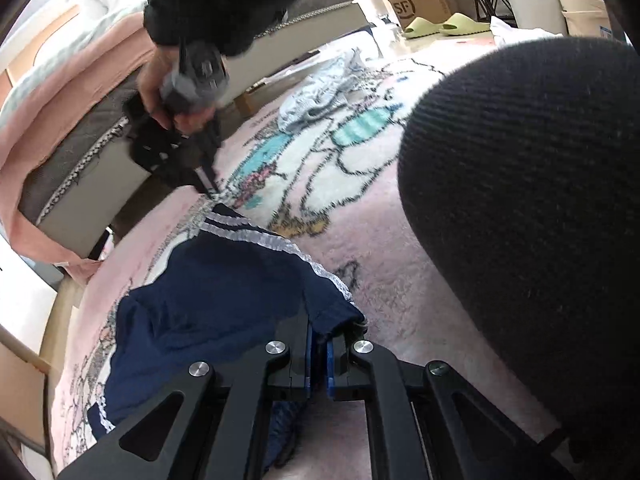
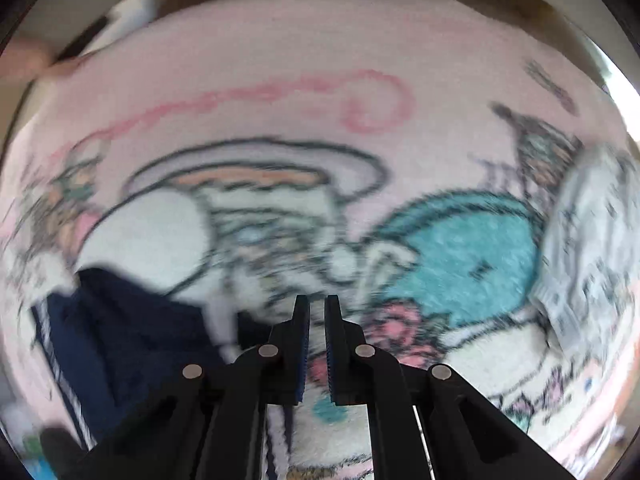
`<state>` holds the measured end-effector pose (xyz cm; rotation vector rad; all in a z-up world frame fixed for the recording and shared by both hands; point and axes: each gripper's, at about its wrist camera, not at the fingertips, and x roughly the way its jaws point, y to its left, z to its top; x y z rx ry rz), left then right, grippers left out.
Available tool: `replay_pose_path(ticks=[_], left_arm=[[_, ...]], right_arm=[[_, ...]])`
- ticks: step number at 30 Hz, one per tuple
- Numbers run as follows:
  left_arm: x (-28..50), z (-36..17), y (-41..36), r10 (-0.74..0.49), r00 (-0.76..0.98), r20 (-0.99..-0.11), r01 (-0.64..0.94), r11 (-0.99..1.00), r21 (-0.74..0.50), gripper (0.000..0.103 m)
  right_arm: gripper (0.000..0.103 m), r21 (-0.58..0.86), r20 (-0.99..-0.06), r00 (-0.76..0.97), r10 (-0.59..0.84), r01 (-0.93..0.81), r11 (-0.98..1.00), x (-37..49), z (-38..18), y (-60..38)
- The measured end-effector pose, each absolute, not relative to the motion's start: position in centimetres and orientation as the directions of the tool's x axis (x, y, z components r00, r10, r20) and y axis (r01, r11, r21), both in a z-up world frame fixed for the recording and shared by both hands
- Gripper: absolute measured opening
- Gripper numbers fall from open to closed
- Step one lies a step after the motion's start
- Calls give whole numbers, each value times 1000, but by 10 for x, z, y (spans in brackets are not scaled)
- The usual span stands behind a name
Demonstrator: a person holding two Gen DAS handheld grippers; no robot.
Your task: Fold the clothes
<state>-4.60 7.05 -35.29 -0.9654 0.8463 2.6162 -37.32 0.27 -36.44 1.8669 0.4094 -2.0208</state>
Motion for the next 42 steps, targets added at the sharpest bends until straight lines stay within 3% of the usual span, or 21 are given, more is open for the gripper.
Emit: replay_pose_path(ticks=[2, 3, 4, 6, 14, 25, 27, 28, 30, 38, 42], left_arm=[[-46, -352, 70, 11, -756, -654, -391, -809, 439, 4], [-49, -351, 69, 13, -754, -657, -391, -812, 433, 4], [-49, -350, 69, 15, -753, -658, -390, -816, 427, 4], [-51, -349, 67, 17, -753, -658, -387, -820, 422, 4], [-56, -345, 65, 12, -754, -656, -366, -838, 405, 4], [-58, -350, 66, 26, -726, -687, -385, -843, 375, 4], [-57, -350, 67, 17, -731, -683, -383, -838, 389, 4], [-58, -350, 67, 11, -734, -679, -380, -835, 397, 4], [-60, -350, 67, 7, -732, -682, -377, -837, 396, 3], [-62, -347, 63, 40, -717, -696, -381, -859, 343, 3], [-66, -341, 51, 108, -687, -719, -371, -903, 219, 3]], right_arm=[[10, 97, -991, -25, -132, 546, -832, -360, -353, -18], [20, 119, -987, -13, -158, 596, -794, -352, -346, -32], [38, 123, -985, -12, -170, 637, -761, -347, -341, -44], [50, 84, -983, -46, -177, 743, -663, -331, -331, -74], [50, 76, -993, 20, -114, 860, -504, -330, -376, -131], [50, 111, -992, 62, -109, 842, -528, -336, -401, -134], [44, 113, -991, 57, -119, 838, -534, -337, -401, -134], [22, 110, -991, 47, -128, 833, -542, -339, -400, -134], [2, 101, -988, 17, -152, 818, -566, -342, -396, -133], [2, 101, -981, -16, -194, 809, -579, -345, -387, -144], [2, 117, -976, -18, -217, 796, -594, -346, -389, -151]])
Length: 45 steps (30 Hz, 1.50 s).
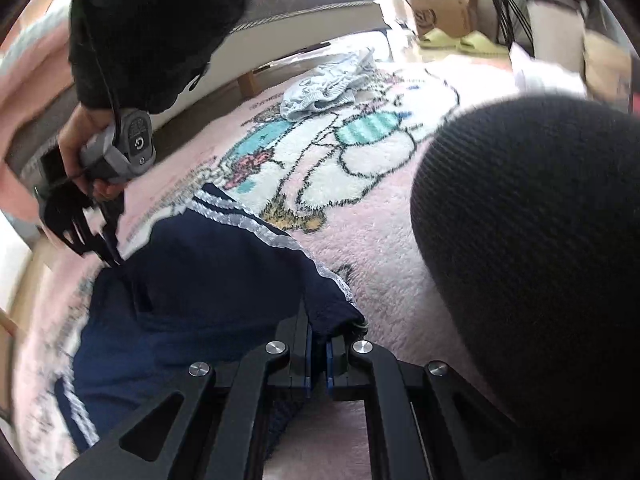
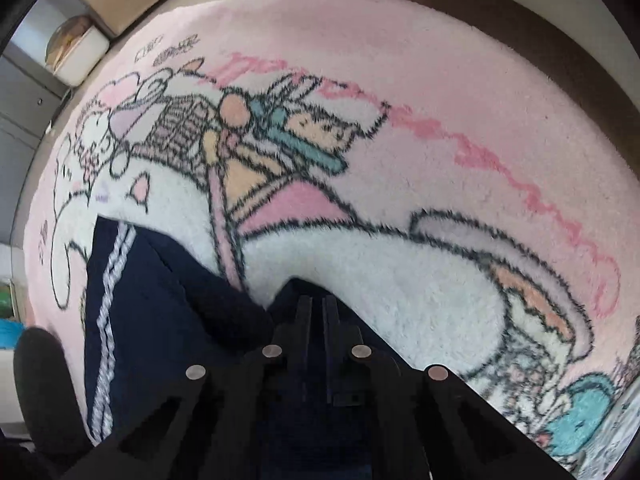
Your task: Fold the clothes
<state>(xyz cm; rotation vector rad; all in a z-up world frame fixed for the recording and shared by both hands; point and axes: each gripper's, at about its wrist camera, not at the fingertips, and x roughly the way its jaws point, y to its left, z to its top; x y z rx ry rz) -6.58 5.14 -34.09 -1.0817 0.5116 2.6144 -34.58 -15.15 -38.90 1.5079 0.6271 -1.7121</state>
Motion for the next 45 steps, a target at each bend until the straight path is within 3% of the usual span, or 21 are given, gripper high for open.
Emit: replay_pose_path(ticks=[9, 29, 34, 45], left_arm=[[-73, -334, 30, 177, -647, -742, -319, -946, 51, 3], [-75, -333, 23, 217, -620, -754, -317, -948, -12, 3], [-76, -335, 23, 218, -611, -761, -316, -949, -18, 3], [-77, -333, 19, 217, -610, -762, -305, -952, -27, 3]], right_arm=[[2, 113, -974, -33, -224, 785, -609, -347, -385, -161], [4, 44, -985, -79, -154, 749, -661, -359, -362, -107], [23, 47, -992, -46, -121, 742, -668, -362, -357, -79], [42, 33, -999, 4, -46, 754, -656, -358, -366, -58]])
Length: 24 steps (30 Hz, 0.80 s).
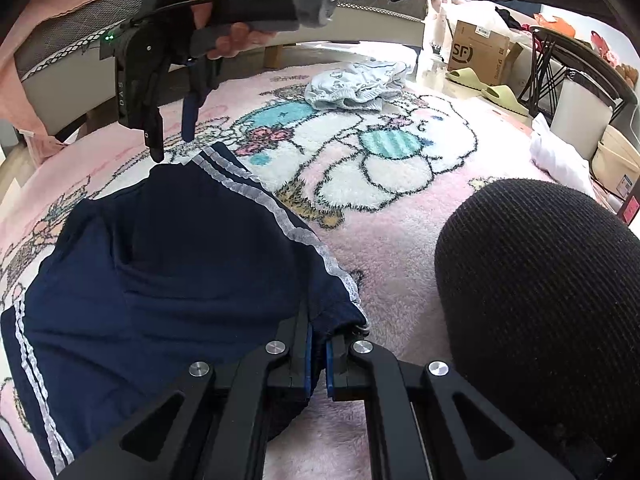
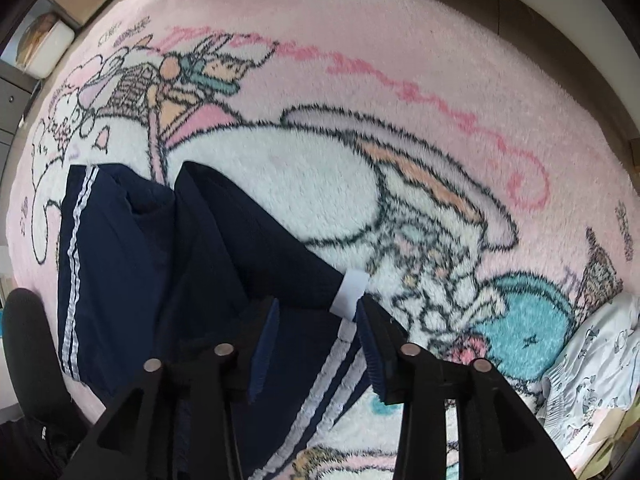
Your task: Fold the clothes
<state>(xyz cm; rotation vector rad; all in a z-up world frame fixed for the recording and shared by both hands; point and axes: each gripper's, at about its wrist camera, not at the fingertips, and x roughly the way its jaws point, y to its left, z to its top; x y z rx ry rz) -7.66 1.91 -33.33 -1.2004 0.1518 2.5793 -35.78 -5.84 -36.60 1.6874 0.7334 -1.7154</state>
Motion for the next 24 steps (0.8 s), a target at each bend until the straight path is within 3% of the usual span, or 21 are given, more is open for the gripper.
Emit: replay_pose_path(ticks=[5, 9, 13, 17, 24], left_arm=[[-78, -334, 17, 219, -602, -768, -302, -953, -35, 3], [-79, -337, 17, 222, -591, -776, -300, -953, -44, 3], [-78, -339, 18, 221, -586, -780, -305, -952, -41, 4], [-79, -339, 19, 223, -585, -780, -307, -951, -41, 4], [-80, -338, 15, 241, -578, -780, -298, -952, -74, 4]], right_arm=[[43, 40, -999, 44, -12, 726, -686, -360, -371, -51], [45, 79, -981, 192, 31, 541, -837, -376, -388, -34], [45, 153, -969, 238, -62, 384, -910, -388, -391, -24], [46, 256, -910, 363, -202, 106, -961, -398, -406, -10], [49, 220, -875, 420, -241, -98, -970, -407, -418, -4]])
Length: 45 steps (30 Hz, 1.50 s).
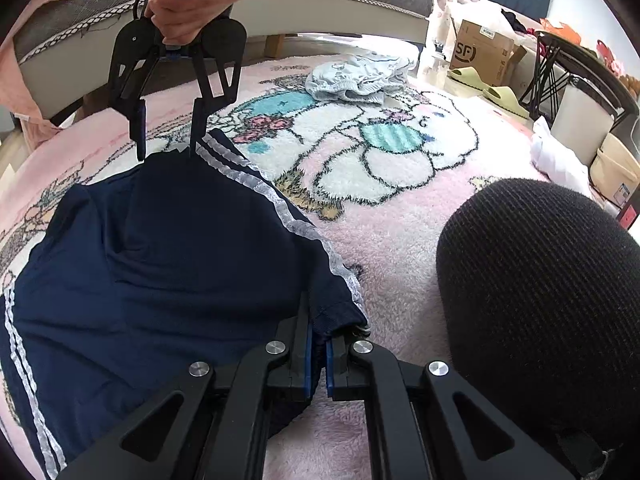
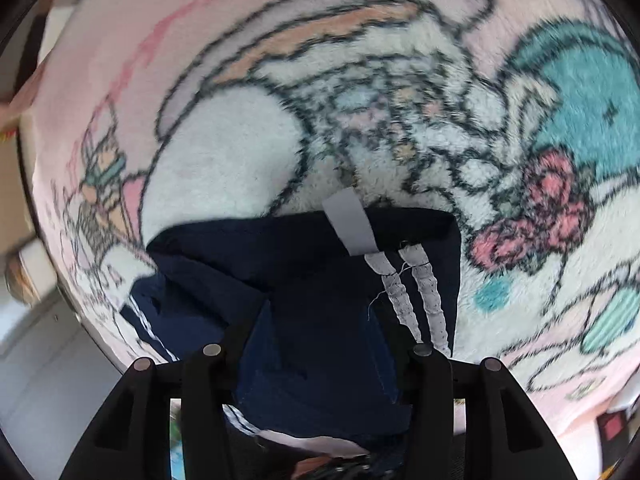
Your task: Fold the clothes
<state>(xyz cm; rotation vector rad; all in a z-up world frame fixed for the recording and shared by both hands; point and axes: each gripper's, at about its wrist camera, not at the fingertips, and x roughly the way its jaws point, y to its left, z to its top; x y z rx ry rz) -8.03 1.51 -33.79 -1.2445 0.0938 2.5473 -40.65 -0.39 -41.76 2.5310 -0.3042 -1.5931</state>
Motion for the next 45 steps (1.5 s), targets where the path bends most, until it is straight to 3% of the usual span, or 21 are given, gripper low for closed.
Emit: replay_pose_path(ticks=[15, 21, 23, 25, 28, 36, 45], left_arm=[[-83, -333, 10, 280, -578, -767, -297, -947, -122, 3], [-81, -330, 12, 277, -587, -761, -306, -946, -108, 3], [-81, -327, 11, 281, -593, -754, -305, -946, -112, 3], [-81, -324, 9, 284, -600, -748, -301, -946, -117, 3], [-81, -321, 6, 287, -605, -743, -293, -948, -127, 3], [-81, -322, 10, 282, -600, -748, -301, -947, -116, 3], [-79, -330, 23, 269, -572, -775, -335, -939, -79, 3]], right_arm=[[51, -91, -908, 417, 27, -135, -987, -438, -420, 14], [51, -136, -918, 389, 75, -132, -982, -430, -426, -1], [47, -157, -923, 368, 112, -95, -983, -415, -423, -18], [27, -155, -925, 354, 137, -23, -988, -412, -423, -31], [9, -171, -930, 320, 183, 65, -983, -406, -420, -45], [6, -302, -919, 181, 349, 245, -921, -380, -408, -44], [6, -232, -935, 224, 276, 202, -951, -359, -414, -5]])
